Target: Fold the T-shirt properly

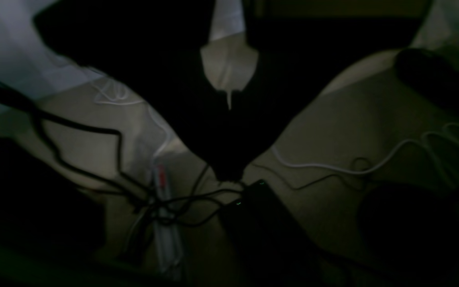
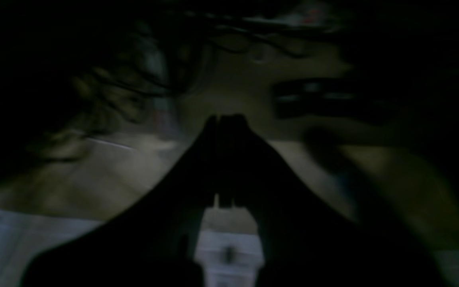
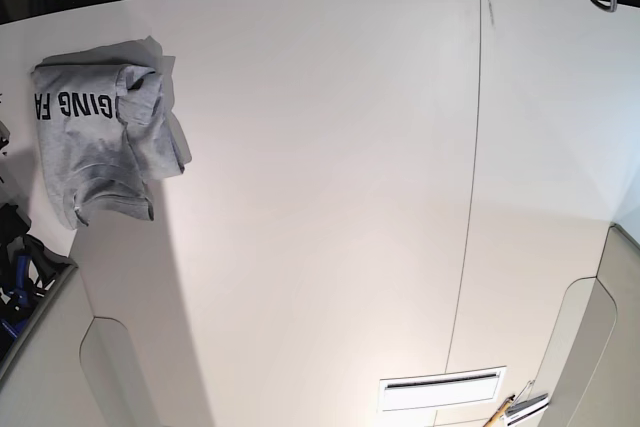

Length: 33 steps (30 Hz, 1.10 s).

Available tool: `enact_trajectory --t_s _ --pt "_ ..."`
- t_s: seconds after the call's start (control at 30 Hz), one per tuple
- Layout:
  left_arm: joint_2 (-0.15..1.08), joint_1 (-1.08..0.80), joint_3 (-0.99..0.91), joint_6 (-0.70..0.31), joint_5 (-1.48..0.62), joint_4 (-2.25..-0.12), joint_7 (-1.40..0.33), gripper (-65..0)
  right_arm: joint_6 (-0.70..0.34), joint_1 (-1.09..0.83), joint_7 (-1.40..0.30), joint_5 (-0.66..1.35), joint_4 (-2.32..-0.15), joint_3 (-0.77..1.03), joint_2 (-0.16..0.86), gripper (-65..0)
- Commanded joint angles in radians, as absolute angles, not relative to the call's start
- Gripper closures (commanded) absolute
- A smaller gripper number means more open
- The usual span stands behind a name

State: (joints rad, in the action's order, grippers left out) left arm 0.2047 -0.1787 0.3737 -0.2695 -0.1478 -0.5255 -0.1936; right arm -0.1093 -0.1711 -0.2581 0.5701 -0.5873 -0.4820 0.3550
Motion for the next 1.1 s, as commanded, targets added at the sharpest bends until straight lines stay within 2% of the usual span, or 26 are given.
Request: enact_trajectory --t_s 0.0,0.43,1.07 --pt "0.198 -0.168 0.374 -0.273 -0.162 -0.529 -0.183 0.0 -0.107 -0.16 -0.253 0.584 -0.59 -0.459 0.348 0.0" --pt "0.166 -0.161 0.371 -0.273 -0.213 -0.529 -0.183 0.0 -0.107 -0.122 -0.231 0.595 -0.588 -0.427 0.182 0.0" --pt "0.16 -0.161 0.371 -0.273 -0.214 -0.529 -0.178 0.0 -0.108 -0.122 -0.223 0.595 -0.7 -0.427 0.148 0.0"
